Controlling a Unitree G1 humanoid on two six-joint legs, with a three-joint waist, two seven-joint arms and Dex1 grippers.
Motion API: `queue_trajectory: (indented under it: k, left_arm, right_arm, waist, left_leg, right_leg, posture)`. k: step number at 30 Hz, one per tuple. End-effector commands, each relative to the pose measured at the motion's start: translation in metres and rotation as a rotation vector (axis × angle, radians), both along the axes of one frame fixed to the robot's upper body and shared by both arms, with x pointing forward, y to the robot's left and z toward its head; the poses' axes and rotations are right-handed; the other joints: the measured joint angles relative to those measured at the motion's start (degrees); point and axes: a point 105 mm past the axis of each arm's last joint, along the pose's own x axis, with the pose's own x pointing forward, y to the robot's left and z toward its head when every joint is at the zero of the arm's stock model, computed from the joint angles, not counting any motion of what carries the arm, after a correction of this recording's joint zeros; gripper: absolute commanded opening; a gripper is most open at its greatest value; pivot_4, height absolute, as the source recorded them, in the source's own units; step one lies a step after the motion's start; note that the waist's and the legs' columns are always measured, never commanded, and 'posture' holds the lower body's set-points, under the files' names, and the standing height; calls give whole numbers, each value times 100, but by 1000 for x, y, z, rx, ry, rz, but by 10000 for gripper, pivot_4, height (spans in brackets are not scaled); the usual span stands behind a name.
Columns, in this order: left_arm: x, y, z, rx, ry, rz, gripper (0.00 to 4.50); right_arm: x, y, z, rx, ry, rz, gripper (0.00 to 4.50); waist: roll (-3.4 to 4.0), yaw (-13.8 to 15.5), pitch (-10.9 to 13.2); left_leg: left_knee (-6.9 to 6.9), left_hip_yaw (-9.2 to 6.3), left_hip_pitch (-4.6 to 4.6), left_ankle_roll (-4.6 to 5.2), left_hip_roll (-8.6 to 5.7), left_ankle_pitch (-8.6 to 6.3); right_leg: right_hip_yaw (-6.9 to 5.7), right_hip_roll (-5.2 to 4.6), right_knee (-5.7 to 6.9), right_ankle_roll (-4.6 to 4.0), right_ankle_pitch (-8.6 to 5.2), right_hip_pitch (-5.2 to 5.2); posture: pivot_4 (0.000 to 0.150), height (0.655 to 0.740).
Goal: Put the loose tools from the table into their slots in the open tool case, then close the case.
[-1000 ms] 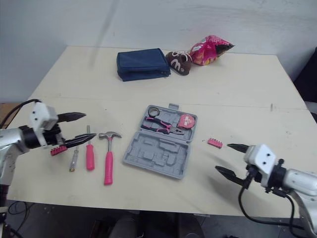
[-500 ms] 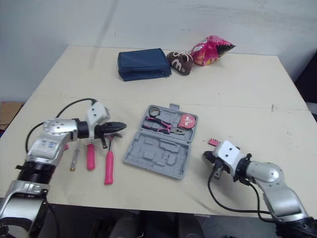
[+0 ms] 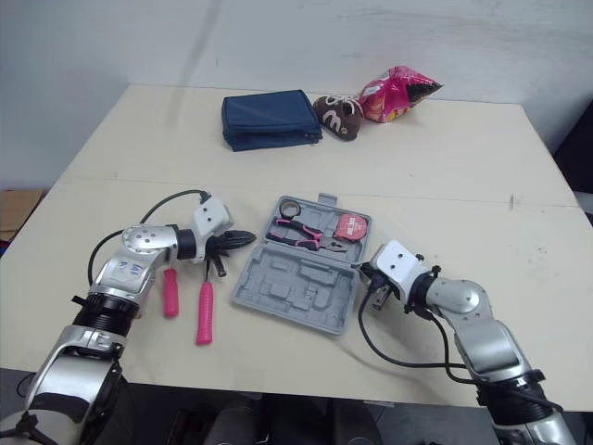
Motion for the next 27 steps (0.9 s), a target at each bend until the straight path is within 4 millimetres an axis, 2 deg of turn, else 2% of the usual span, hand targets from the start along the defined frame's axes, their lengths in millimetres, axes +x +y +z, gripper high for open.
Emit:
queue_trajectory:
  k: [1,7,11,17,23,27]
  left_arm:
    - [1,-6,5,7,-25,-19,0]
    - [-6,-16,-2,11,18,-63,0]
    - [-28,-21,0,2,47,-165,0]
    - [-54,-17,-6,49,91,-235,0]
    - [-67,-9,-14,60,135,-238,0]
    - [-74,-9,-16,69,154,-249,0]
  right_arm:
    - [1,3,7,-1,-26,7,732]
    - [0,8,8,1,-24,26,732]
    - [-12,13,11,-12,-11,101,732]
    - [-31,10,9,-49,35,174,732]
    - [-42,9,6,-57,65,199,732]
    - [-41,6,4,-58,68,181,732]
  waist:
    - [0,2,0]
    - [0,1,0]
    - [0,-8,0]
    - [1,-7,1]
    - [1,-10,1]
    - [2,-10,1]
  left_leg:
    - [0,0,-2,-1,0,0]
    - [2,0,-1,1,0,-1]
    - [1,1,-2,-1,0,-1]
    - [-3,-2,-3,0,3,-4]
    - [-2,-5,-1,16,2,-14]
    - [-7,-6,1,11,5,-12]
  right_leg:
    - [0,0,1,0,0,0]
    - [-1,0,1,0,0,0]
    - [1,0,0,0,0,-1]
    - [1,1,-5,0,0,1]
    - [0,-1,-5,-1,-1,4]
    - [-1,0,-6,-4,-2,4]
  posture:
    - [1500,7400]
    - [1500,7400]
    - [1500,7400]
    - [1500,7400]
    - [1500,7400]
    - [1500,7400]
